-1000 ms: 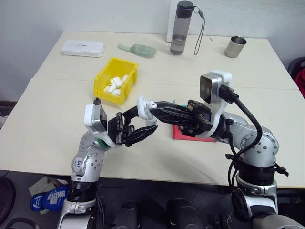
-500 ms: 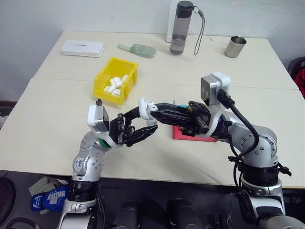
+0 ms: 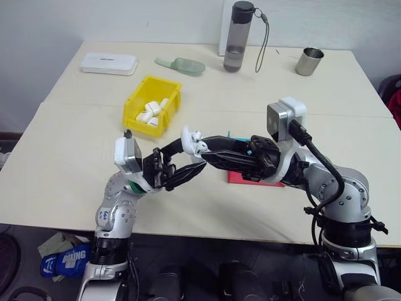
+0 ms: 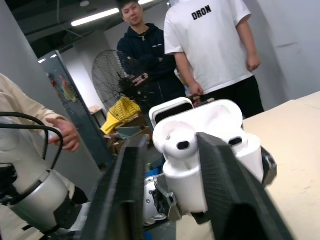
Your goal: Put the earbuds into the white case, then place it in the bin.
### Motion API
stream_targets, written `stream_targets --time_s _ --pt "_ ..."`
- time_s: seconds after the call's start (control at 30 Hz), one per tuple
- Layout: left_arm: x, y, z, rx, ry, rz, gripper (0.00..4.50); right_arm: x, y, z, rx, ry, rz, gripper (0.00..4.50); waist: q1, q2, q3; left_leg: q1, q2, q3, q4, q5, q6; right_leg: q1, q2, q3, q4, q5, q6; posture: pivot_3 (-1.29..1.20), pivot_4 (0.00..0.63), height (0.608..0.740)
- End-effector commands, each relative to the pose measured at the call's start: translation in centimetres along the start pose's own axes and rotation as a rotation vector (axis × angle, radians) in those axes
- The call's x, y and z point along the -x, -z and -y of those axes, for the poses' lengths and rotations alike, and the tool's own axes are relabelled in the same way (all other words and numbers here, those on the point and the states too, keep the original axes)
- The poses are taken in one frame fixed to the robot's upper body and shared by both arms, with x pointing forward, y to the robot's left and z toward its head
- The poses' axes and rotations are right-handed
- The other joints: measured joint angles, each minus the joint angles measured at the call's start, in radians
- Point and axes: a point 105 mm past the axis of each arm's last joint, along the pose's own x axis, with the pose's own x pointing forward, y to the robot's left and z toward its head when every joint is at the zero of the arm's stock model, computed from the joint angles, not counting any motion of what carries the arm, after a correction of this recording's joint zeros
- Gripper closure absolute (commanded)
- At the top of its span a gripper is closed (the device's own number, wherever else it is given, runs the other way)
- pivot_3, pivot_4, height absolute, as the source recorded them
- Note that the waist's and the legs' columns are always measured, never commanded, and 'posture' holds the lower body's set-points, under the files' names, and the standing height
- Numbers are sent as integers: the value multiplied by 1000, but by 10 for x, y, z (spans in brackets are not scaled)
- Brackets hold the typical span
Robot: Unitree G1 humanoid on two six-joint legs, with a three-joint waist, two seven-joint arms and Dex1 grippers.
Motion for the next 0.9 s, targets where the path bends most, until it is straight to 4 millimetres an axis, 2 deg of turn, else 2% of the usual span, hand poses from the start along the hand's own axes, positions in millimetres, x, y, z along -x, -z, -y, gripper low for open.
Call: stream_targets --time_s 0.03,0.13,0.2,0.3,0.4,0.5,0.7,0.73,0.9 --pt "-16 -19 6 -78 77 76 1744 7 3 -9 -15 -31 -59 1576 2 0 0 0 0 0 0 0 0 0 0 0 0 0 0 0 150 740" --pt "-11 -17 7 -67 65 69 1744 21 -11 -14 -1 -27 -32 566 6 -1 0 0 0 -1 0 0 0 1 0 0 -1 0 0 0 150 740" --pt "-4 -15 7 -66 46 47 1744 38 -19 -13 -4 28 -26 566 5 -1 0 0 0 0 0 0 1 1 0 0 -1 0 0 0 150 740" --pt "9 -12 5 -89 26 -32 1744 67 -19 -16 3 119 -90 566 8 -1 0 0 0 0 0 0 1 1 0 0 -2 0 0 0 150 740" --pt "18 -5 -1 -144 24 -197 1744 82 -13 -14 67 194 -179 1183 15 -1 0 0 0 0 -1 0 1 1 0 0 -3 0 0 0 150 740" --pt "25 14 -2 -237 110 -463 1744 83 -8 -13 155 199 -256 2182 16 -1 0 0 0 2 -1 0 1 1 1 1 -3 0 0 0 150 740" --pt "12 33 -4 -288 200 -669 1744 46 -6 -12 306 94 -329 4341 22 -1 0 0 0 3 -1 1 1 0 1 2 -3 0 0 0 150 740" --pt "9 37 -2 -281 213 -688 1744 40 -3 -11 314 74 -347 4474 24 -1 0 0 0 2 -1 1 1 0 1 1 -3 0 0 0 150 740" --pt "-2 46 4 -254 238 -710 1744 19 16 3 366 59 -437 4474 24 -1 0 -1 0 1 -1 1 1 0 0 0 -3 0 0 0 150 740"
